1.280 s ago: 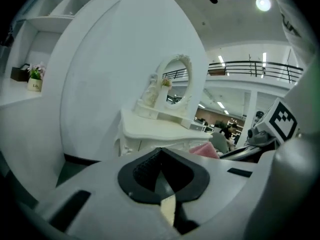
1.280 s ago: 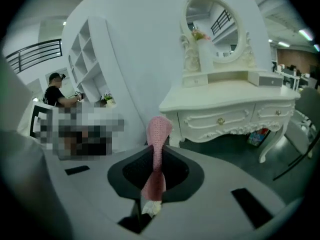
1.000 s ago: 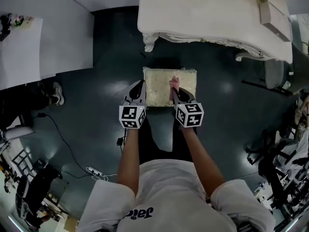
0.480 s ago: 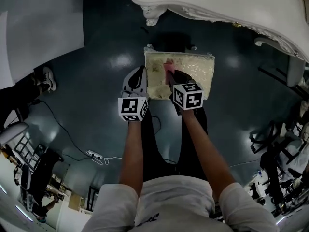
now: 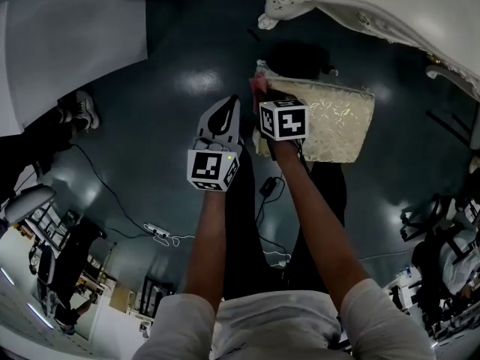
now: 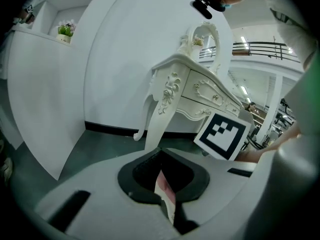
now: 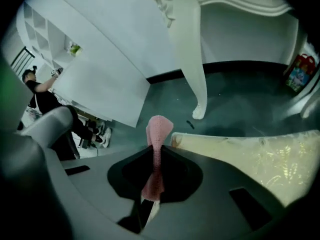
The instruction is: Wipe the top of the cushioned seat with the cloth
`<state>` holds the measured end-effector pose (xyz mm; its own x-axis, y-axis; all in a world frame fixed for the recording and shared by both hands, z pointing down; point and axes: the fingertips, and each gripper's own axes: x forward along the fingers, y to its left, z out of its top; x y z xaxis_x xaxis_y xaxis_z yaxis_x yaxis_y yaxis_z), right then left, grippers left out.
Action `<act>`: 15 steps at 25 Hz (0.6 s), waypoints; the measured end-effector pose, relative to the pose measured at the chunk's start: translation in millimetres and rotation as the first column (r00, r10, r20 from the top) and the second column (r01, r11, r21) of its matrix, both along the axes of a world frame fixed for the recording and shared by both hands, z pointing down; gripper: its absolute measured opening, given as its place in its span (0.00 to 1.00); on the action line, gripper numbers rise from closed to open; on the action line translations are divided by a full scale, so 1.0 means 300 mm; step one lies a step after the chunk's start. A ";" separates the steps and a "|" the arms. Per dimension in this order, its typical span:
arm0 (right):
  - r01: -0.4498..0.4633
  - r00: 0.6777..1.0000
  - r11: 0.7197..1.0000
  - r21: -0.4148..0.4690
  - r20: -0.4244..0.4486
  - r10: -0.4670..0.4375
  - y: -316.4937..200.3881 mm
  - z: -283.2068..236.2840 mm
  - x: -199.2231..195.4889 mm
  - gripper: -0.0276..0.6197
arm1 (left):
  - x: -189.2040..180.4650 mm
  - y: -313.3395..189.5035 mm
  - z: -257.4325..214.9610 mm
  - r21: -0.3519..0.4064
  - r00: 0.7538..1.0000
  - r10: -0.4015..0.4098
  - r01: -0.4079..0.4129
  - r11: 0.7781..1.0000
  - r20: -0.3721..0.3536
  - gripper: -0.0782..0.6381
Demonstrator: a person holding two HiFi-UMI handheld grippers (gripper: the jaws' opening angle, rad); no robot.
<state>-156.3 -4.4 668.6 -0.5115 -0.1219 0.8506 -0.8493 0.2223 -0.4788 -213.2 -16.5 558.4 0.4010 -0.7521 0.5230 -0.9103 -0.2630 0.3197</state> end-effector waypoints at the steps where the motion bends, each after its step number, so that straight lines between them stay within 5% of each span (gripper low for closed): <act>1: 0.009 1.000 1.000 -0.004 -0.018 -0.009 0.005 0.014 0.002 0.08 | -0.005 0.001 0.002 0.002 1.000 -0.004 0.004 1.000 -0.001 0.13; 15: -0.055 0.998 0.998 0.002 -0.017 0.055 -0.027 -0.021 0.206 0.08 | 0.210 0.020 0.058 -0.017 0.999 0.043 -0.043 0.999 -0.016 0.13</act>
<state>-94.6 -12.4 662.2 -0.4894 -0.1512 0.8588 -0.8683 0.1755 -0.4639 -150.3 -10.5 575.9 0.4412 -0.7248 0.5291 -0.8929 -0.2961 0.3391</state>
